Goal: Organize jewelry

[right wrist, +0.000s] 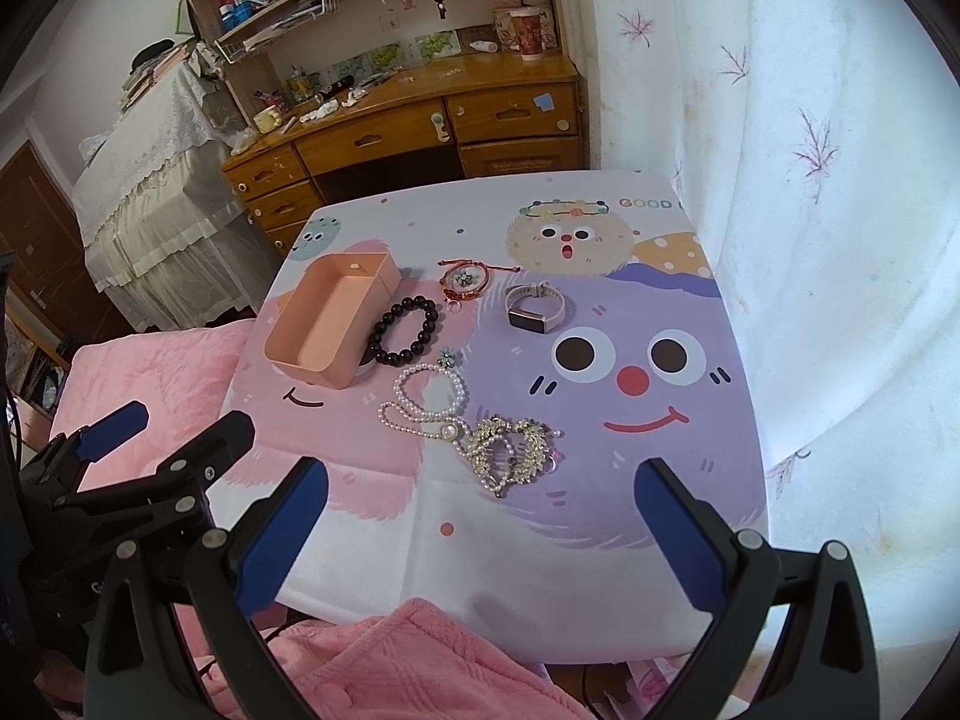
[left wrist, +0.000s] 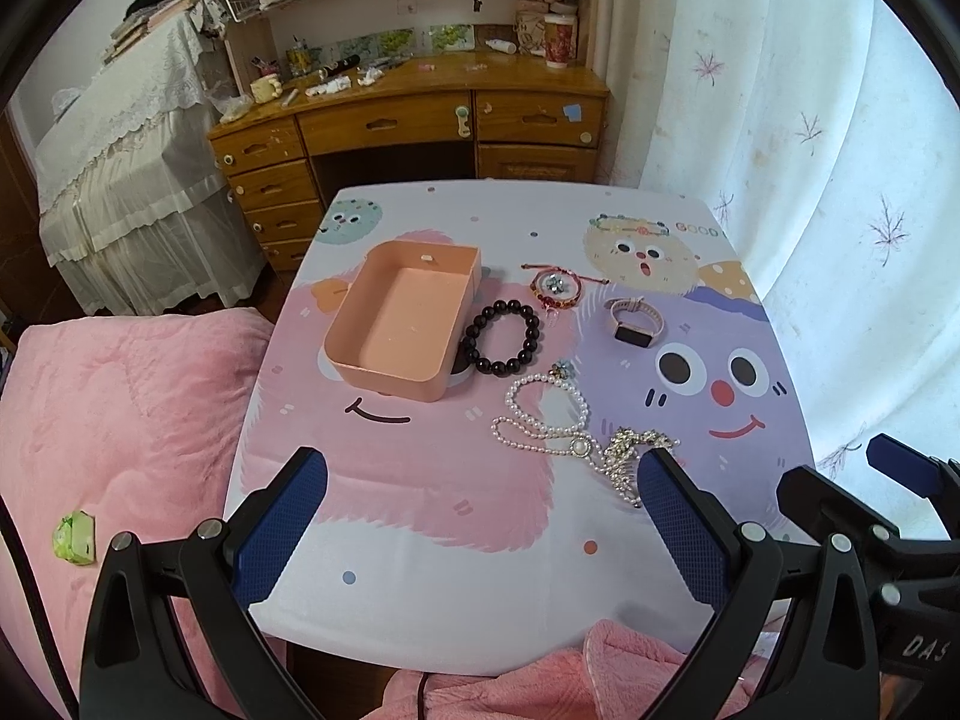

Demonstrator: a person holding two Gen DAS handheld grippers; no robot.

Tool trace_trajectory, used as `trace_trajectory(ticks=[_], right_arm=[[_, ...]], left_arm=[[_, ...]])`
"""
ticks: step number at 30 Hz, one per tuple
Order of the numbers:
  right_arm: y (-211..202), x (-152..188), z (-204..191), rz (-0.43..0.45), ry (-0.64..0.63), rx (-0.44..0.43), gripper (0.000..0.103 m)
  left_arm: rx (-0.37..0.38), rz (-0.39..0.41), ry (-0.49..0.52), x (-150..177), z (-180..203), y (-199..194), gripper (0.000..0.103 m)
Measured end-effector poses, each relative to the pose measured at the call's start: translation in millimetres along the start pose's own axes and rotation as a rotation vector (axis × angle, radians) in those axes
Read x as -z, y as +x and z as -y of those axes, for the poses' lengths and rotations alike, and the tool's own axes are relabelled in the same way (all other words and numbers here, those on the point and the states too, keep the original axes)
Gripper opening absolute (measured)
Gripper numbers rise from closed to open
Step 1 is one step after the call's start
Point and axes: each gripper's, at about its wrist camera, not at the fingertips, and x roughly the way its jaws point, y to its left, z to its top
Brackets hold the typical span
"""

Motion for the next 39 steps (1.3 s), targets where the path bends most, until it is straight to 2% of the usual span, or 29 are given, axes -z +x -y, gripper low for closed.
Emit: trace_trajectory(ticks=[3,7,10,13,15,17,21,24,26,30,32,36,39], right_arm=[[14,-4,1,-0.022,0.032,0.006,0.102],[42,-3,8,-0.074,0.102,0.043,0.102],[62,4,16,-0.090,0.138,0.169,0.102],[76,14,16,-0.100,0.098,0.245,0.102],[88,26,12,-0.109,0.024,0.301,0.102],[97,37,10,-0.117,-0.023,0.320,0.102],[108,55,7,-0.125,-0.071,0.322,0.102],[116,70,4,-0.124,-0.092,0.302,0.102],[120,76,1,-0.124,-0.105,0.289,0.102],[134,83,-3,-0.103,-0.127,0.246,0.102],[143,82,-4,-0.096,-0.128,0.225,0.102],[155,74,0,-0.065,-0.096,0.179,0.102],[158,65,10,-0.027,-0.041,0.144,0.098]], left_arm=[[0.030,-0.050,0.009,-2,-8,14,0.102],[0.055,-0.200,0.018,-1,-24,48,0.102],[0.118,-0.261,0.050,2,-35,70,0.102],[0.172,-0.240,0.162,7,-33,85,0.102],[0.196,-0.186,0.266,12,-28,95,0.102],[0.217,-0.127,0.354,20,-22,101,0.102],[0.252,-0.099,0.497,33,-6,125,0.102],[0.283,-0.089,0.540,40,4,144,0.099],[0.313,-0.093,0.525,39,10,155,0.099],[0.364,-0.095,0.386,22,17,179,0.098],[0.343,-0.103,0.340,14,21,193,0.095],[0.275,-0.134,0.223,-3,26,220,0.083],[0.233,-0.128,0.142,-11,24,229,0.083]])
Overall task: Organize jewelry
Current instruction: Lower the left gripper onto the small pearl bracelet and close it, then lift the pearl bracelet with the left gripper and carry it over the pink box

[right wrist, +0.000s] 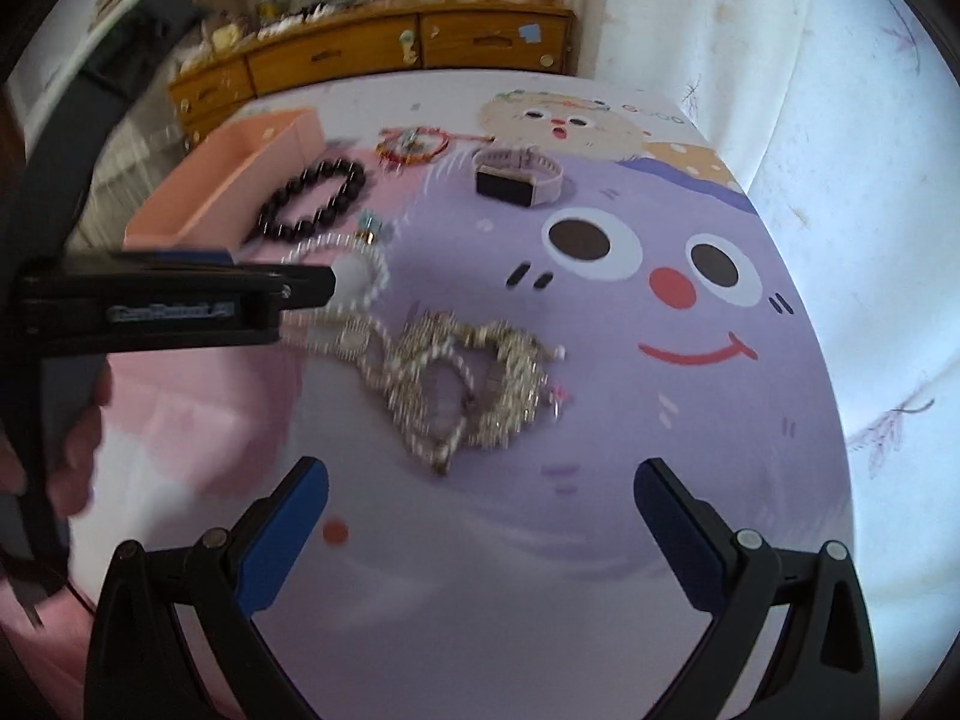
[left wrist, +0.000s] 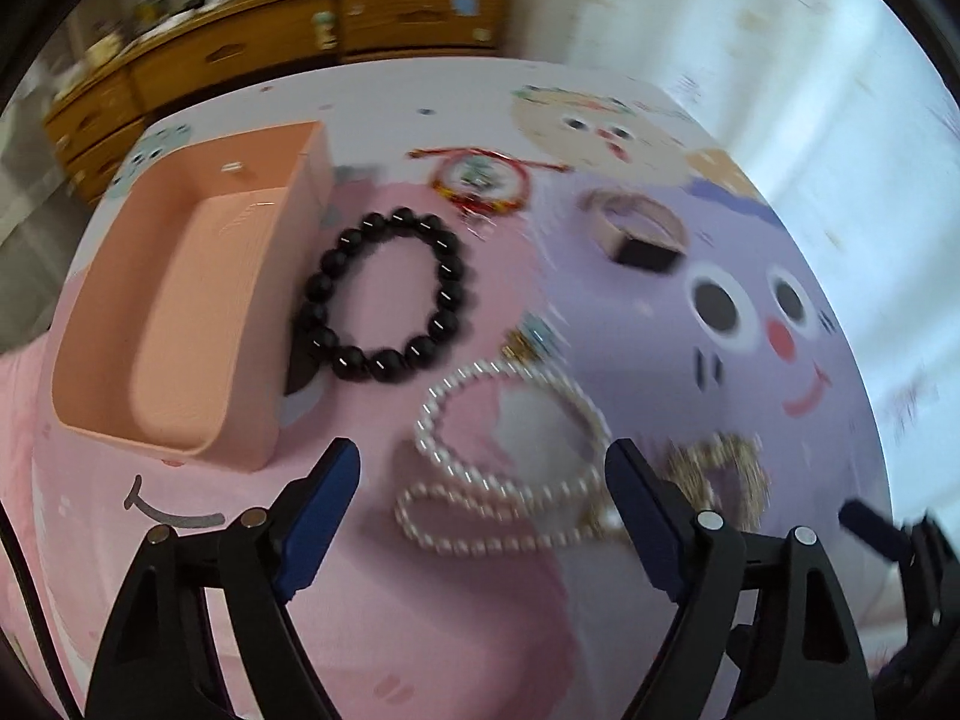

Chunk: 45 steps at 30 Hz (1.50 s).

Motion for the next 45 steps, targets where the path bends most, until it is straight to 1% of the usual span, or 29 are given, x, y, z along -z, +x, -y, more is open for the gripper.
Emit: trace_trajectory(ticks=[1,2,3,4,5,6,7,8,9,10,11,12,13,15,19,22,26,27,28,30,31,32,33,36,40,43,45], right_arm=[[3,-3,4,0.004,0.015,-0.008,0.096],[5,-6,7,0.002,0.023,-0.012,0.091],[9,-10,11,-0.002,0.033,-0.012,0.086],[11,-11,14,-0.002,0.038,-0.013,0.084],[15,-15,18,-0.002,0.049,-0.017,0.080],[17,-16,20,-0.003,0.051,-0.022,0.078],[21,-18,22,-0.009,0.050,-0.031,0.076],[26,-20,24,-0.020,0.044,-0.039,0.070],[28,-21,25,-0.026,0.041,-0.044,0.062],[31,-22,27,-0.035,0.038,-0.050,0.059],[33,-24,28,-0.046,0.035,-0.056,0.054],[35,-25,29,-0.053,0.031,-0.061,0.051],[36,-25,30,-0.060,0.022,-0.064,0.050],[39,-25,31,-0.072,-0.001,-0.059,0.049],[37,-23,34,-0.068,-0.020,-0.075,0.049],[34,-23,32,-0.062,-0.042,-0.065,0.048],[20,-24,31,-0.014,-0.018,-0.144,0.047],[18,-24,29,-0.014,-0.014,-0.158,0.043],[17,-25,26,-0.016,-0.009,-0.193,0.040],[18,-25,19,-0.025,-0.005,-0.231,0.029],[20,-26,15,-0.035,0.004,-0.240,0.026],[23,-27,13,-0.053,0.023,-0.249,0.020],[27,-28,11,-0.071,0.044,-0.249,0.017],[32,-28,12,-0.100,0.118,-0.282,0.015],[39,-30,14,-0.117,0.169,-0.287,0.015],[44,-31,19,-0.129,0.227,-0.314,0.013],[47,-33,21,-0.130,0.254,-0.331,0.008]], left_arm=[[-0.016,0.001,-0.017,-2,-1,2,0.082],[-0.029,-0.002,-0.027,-4,-1,6,0.082],[-0.039,-0.006,-0.029,-5,-1,7,0.078],[-0.064,-0.015,-0.023,-5,0,11,0.071],[-0.083,-0.022,-0.018,-5,2,13,0.067],[-0.111,-0.040,-0.014,-5,3,17,0.060],[-0.122,-0.059,-0.016,-5,3,22,0.054],[-0.122,-0.067,-0.022,-3,3,21,0.052],[-0.132,-0.053,-0.024,-4,4,21,0.049],[-0.133,-0.052,-0.020,-5,6,22,0.043],[-0.131,-0.048,-0.017,-5,7,22,0.041],[-0.126,-0.038,-0.008,-6,9,22,0.032],[-0.125,-0.032,-0.004,-6,10,23,0.020],[-0.124,-0.026,-0.002,-5,11,22,0.007],[-0.118,-0.021,0.000,-5,13,21,0.006],[-0.111,-0.004,-0.005,-6,13,16,0.005],[-0.097,0.036,-0.003,-7,13,4,0.005],[-0.089,0.043,-0.002,-6,13,1,0.005],[-0.086,0.048,-0.003,-7,13,-1,0.005],[-0.076,0.066,-0.008,-7,13,-8,0.005],[-0.071,0.075,-0.011,-8,13,-11,0.005],[-0.068,0.083,-0.014,-8,12,-14,0.005],[-0.061,0.096,-0.015,-9,12,-18,0.005],[-0.051,0.121,-0.020,-10,9,-28,0.005],[-0.039,0.141,-0.051,-12,3,-35,0.005],[-0.043,0.147,-0.057,-11,-1,-38,0.005],[-0.044,0.150,-0.062,-10,-3,-40,0.005]])
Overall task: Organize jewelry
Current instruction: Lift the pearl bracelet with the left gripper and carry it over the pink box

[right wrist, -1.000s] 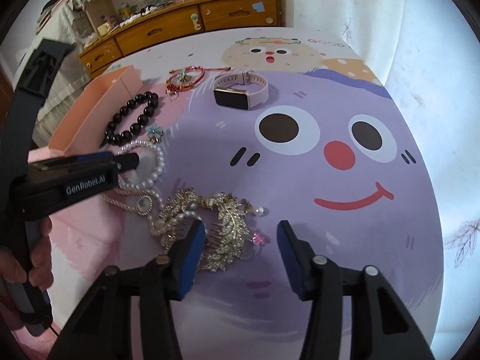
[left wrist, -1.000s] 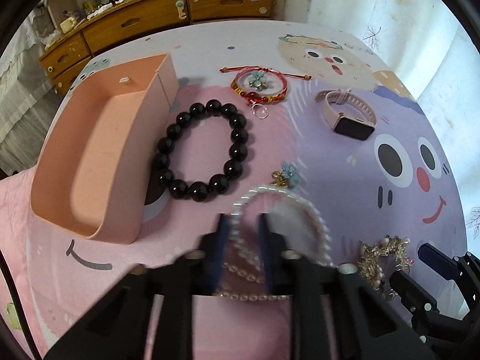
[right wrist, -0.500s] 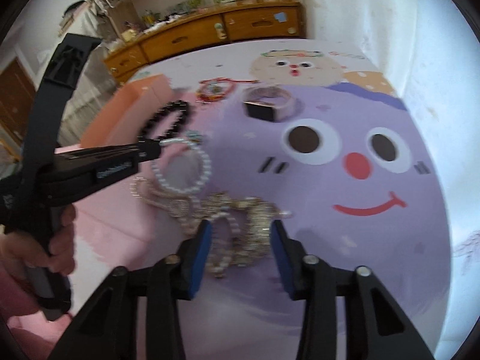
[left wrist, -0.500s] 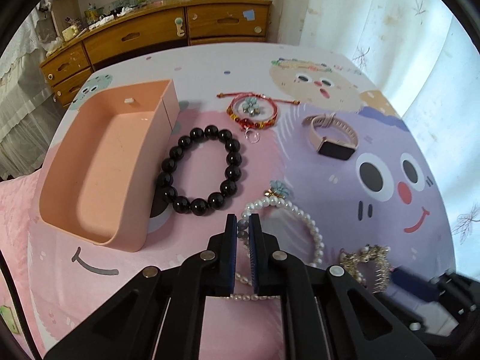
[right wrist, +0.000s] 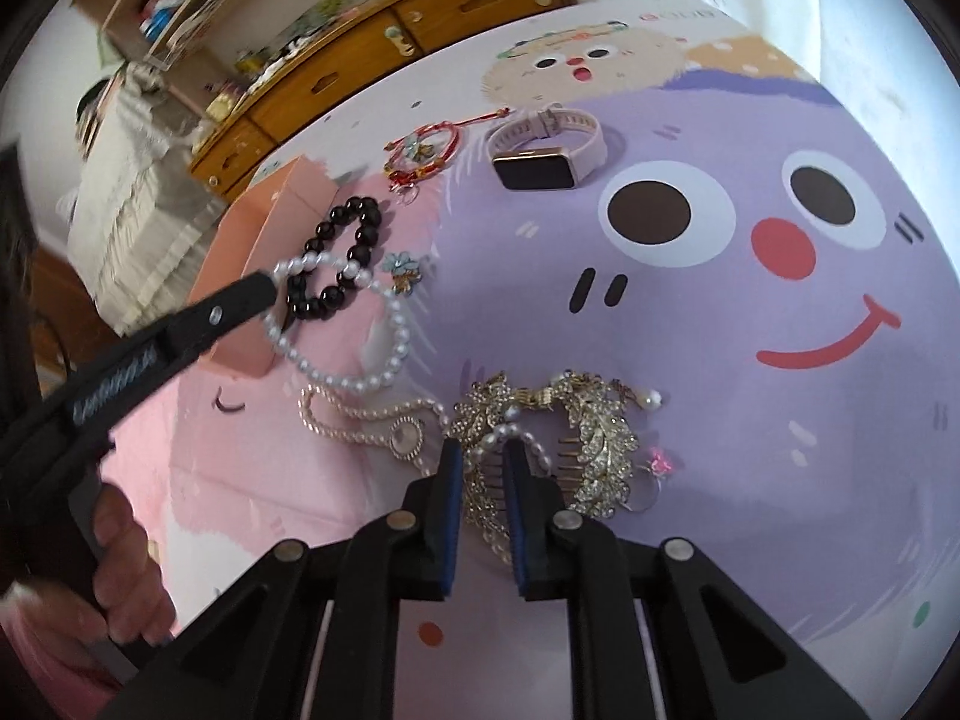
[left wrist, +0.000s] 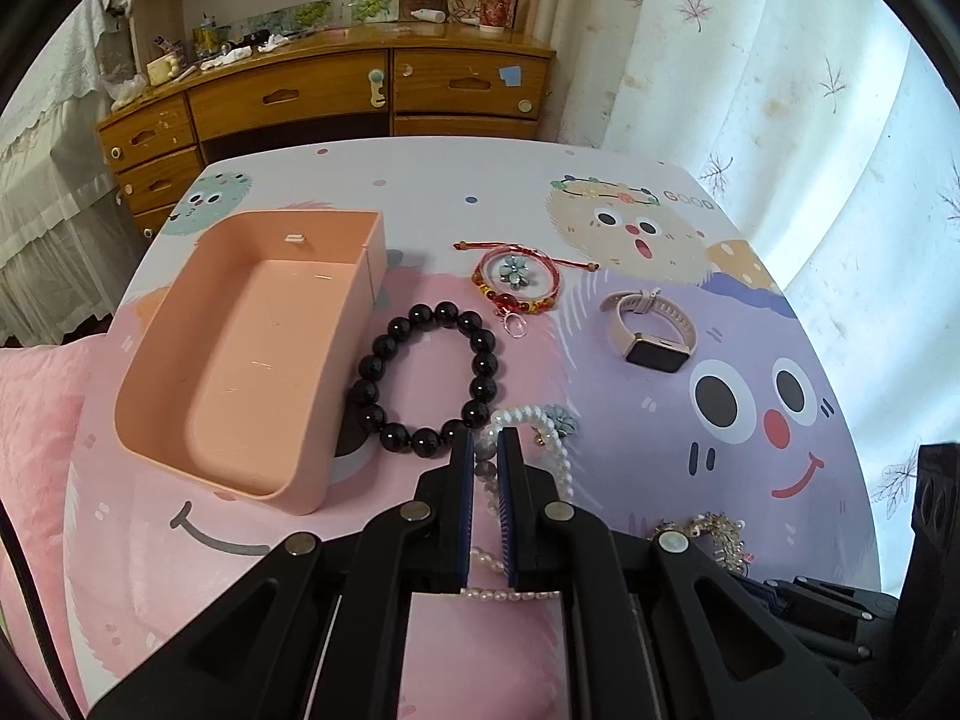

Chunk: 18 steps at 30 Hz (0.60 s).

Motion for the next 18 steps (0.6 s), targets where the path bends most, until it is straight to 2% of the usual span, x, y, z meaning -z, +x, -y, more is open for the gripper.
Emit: trace_trajectory(ticks=[1,2,9,11,13,18], right_arm=[[-2,0,0,0.006,0.005,-0.009,0.002],[-3,0,0,0.013,0.006,-0.013,0.000],[-13,1,-5,0.051,-0.040,-0.034,0.000],[-23,0,-4,0.093,-0.050,-0.038,0.000],[-31,-2,1,0.117,-0.048,-0.019,0.000],[-41,0,15,0.114,-0.032,0.013,0.000]], left_arm=[[0.000,0.002,-0.003,0,-1,-1,0.005],[0.000,0.003,-0.004,1,-2,-2,0.005],[0.006,0.006,-0.012,1,-7,-5,0.005],[0.005,0.006,-0.011,1,-8,-5,0.005],[0.009,0.005,-0.011,1,-9,-6,0.005],[0.019,0.008,-0.015,0,-11,-7,0.005]])
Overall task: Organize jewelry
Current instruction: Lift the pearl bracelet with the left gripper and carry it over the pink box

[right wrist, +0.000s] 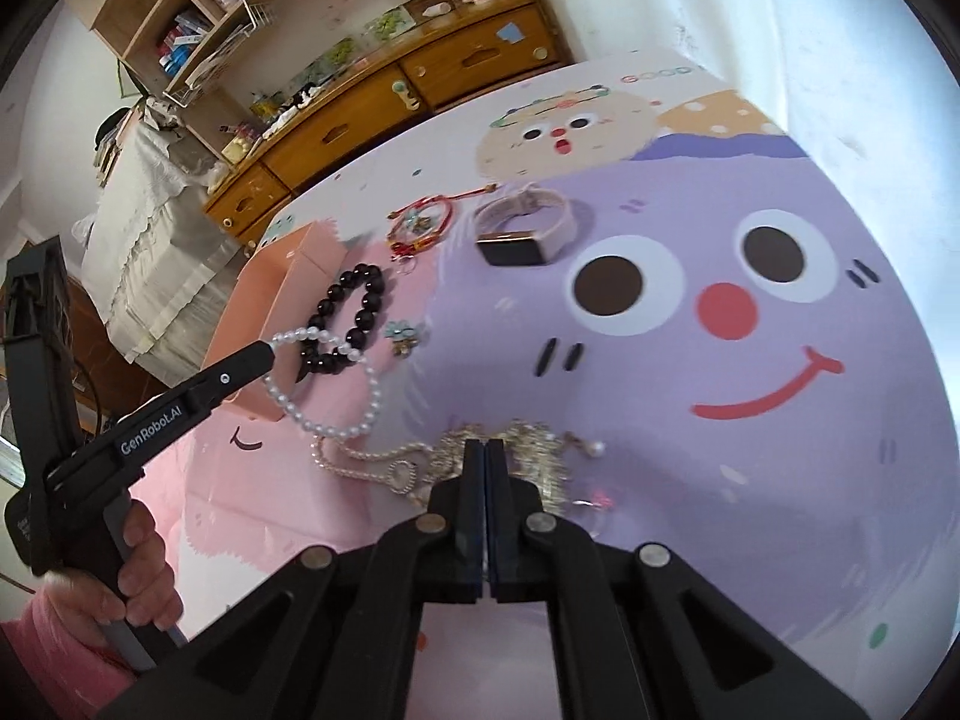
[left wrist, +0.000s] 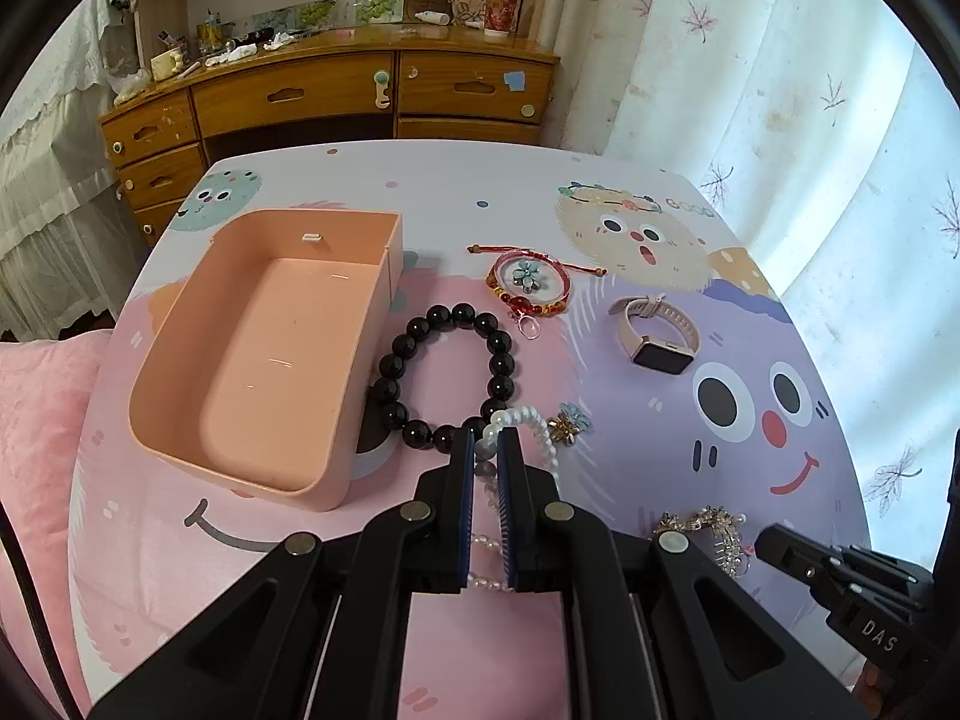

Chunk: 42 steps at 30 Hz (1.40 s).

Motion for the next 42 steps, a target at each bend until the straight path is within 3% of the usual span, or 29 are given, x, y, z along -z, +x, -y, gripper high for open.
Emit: trace_trajectory(ticks=[9,14,21,28,29,30,32,37,42], right_arm=[[5,14,12,-0.041,-0.013,0.188,0.003],[11,13,18,-0.053,-0.006,0.219,0.003],[15,15,13,-0.066,-0.035,0.228,0.023],[21,15,9,-0.058,-0.105,0.279,0.022],[22,15,8,-0.057,-0.123,0.282,0.019],[24,16,5,-0.061,-0.161,0.290,0.008],[25,15,2,-0.062,-0.201,0.298,0.008],[17,4,4,-0.036,-0.133,0.290,0.007],[3,-17,-16,0.038,-0.133,0.223,0.008]], left_arm=[[0.031,0.028,0.026,-4,-2,-16,0.005],[0.034,0.035,0.039,-4,0,-20,0.005],[0.045,0.046,0.043,-5,2,-24,0.005],[0.065,0.072,0.046,-9,1,-34,0.005],[0.068,0.075,0.047,-10,1,-35,0.005],[0.069,0.078,0.046,-11,0,-36,0.005],[0.074,0.083,0.045,-13,-1,-40,0.005],[0.098,0.121,0.037,-24,-11,-54,0.005],[0.115,0.177,0.026,-39,-25,-73,0.005]])
